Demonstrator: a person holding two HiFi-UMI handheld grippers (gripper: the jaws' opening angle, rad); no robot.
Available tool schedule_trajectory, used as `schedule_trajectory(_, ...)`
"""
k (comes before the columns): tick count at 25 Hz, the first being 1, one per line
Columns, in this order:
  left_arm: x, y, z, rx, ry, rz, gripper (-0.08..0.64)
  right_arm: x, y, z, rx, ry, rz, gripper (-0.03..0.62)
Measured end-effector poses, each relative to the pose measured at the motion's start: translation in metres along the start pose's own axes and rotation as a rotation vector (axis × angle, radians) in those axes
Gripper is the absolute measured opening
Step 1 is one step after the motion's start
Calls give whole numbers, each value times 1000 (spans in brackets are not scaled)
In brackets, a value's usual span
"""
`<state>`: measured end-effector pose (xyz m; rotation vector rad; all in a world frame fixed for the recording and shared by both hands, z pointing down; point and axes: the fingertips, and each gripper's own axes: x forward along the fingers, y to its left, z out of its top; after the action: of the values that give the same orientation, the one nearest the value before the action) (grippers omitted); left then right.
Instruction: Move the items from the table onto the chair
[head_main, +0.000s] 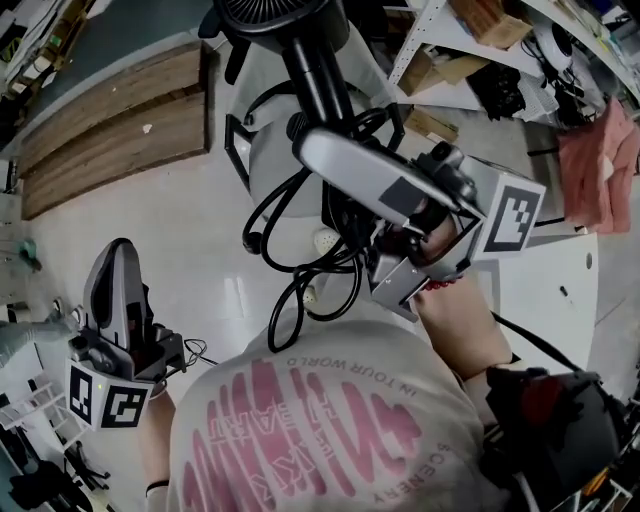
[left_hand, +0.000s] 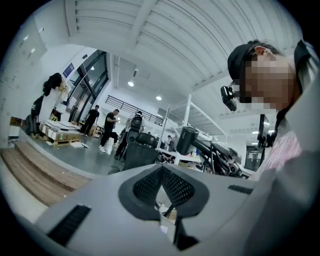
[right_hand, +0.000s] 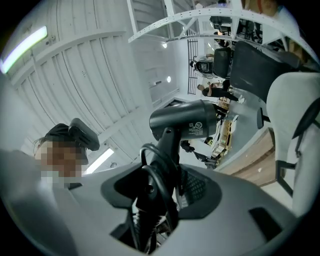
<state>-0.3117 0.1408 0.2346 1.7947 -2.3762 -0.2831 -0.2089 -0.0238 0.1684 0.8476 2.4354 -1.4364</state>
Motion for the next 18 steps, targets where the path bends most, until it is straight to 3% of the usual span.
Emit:
schedule_trajectory(3,10,4,2,-13,-1,33,9,0,-20,10,13,13,-11,214)
schedule_trajectory(8,53,15,-3,-107,-4,93,9,-5,-81,38,103,44,-45,215)
schedule_trajectory(18,148,39,-61,-334,50,172,9,-36,-196,55,215,167,-130,215)
